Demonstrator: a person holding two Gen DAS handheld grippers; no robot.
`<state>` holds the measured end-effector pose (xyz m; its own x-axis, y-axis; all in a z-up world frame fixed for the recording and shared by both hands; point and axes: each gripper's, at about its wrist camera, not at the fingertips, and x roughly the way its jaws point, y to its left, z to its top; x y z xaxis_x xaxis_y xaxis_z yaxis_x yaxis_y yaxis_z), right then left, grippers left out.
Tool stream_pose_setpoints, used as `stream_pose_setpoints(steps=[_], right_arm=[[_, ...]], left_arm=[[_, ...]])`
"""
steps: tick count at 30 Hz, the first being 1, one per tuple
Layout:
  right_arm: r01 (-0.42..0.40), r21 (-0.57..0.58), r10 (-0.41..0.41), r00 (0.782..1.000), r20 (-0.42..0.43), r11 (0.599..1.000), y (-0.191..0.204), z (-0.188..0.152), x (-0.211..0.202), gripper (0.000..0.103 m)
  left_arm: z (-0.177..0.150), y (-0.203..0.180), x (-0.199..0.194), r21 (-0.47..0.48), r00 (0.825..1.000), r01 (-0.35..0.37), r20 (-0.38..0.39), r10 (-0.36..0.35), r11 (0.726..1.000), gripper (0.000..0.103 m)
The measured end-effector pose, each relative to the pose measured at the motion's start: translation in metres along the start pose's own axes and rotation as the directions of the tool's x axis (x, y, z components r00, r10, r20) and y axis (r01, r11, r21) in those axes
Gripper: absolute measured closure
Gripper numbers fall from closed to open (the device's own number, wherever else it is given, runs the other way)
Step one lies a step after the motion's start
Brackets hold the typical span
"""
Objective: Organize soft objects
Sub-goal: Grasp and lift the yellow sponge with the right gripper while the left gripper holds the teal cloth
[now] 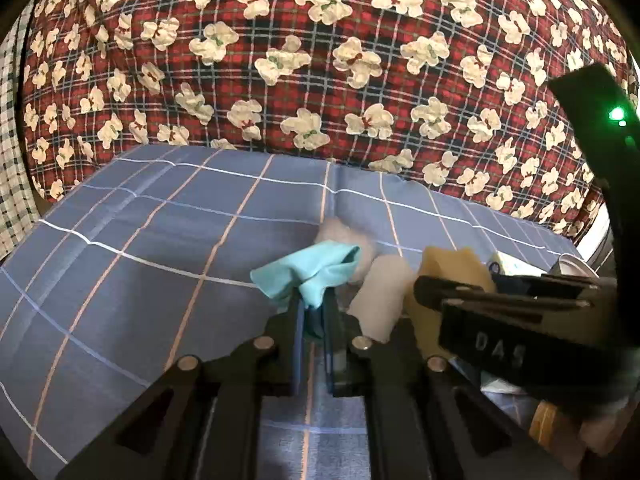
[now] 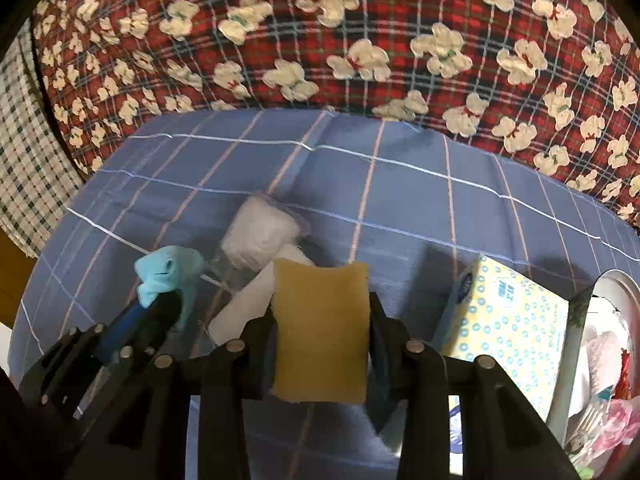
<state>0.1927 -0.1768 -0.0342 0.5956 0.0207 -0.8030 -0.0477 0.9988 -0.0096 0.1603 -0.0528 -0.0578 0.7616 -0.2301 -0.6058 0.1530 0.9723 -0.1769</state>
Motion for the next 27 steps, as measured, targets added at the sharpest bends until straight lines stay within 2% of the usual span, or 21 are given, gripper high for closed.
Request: stream_pose_setpoints(steps=[6, 11, 17, 24, 27], right_arm=[[0.01, 0.016, -0.011, 0.994, 0.111, 1.0, 0.011, -0.008, -0.01, 0.062], [0.08, -0.018, -0.072, 0.961, 0.269, 0.997, 0.027, -0.017, -0.037, 0.063], [0.057, -0.011, -0.05, 0.94, 0.336, 0.998, 0.03, -0.022, -0.045, 0.063], [-0.004, 0.015, -0.004, 0.891, 0.453, 1.0, 0.03, -0.04, -0.056, 0.063], [-0.004, 0.016, -0.005, 0.861, 0.508, 1.0, 0.031, -0.047, -0.063, 0.062]], left_arm=[[-0.001, 0.013, -0.014, -0.049, 0.997, -0.044, 0.063, 0.047, 0.998, 0.097], [-0.003, 0.02, -0.019, -0.076, 0.994, -0.055, 0.09, 0.061, 0.996, 0.097], [-0.005, 0.011, -0.028, -0.035, 0.985, -0.09, 0.144, 0.094, 0.995, 0.097], [-0.006, 0.007, -0.034, -0.019, 0.979, -0.099, 0.175, 0.101, 0.995, 0.097], [-0.007, 0.003, -0.037, -0.003, 0.975, -0.109, 0.193, 0.107, 0.994, 0.097]])
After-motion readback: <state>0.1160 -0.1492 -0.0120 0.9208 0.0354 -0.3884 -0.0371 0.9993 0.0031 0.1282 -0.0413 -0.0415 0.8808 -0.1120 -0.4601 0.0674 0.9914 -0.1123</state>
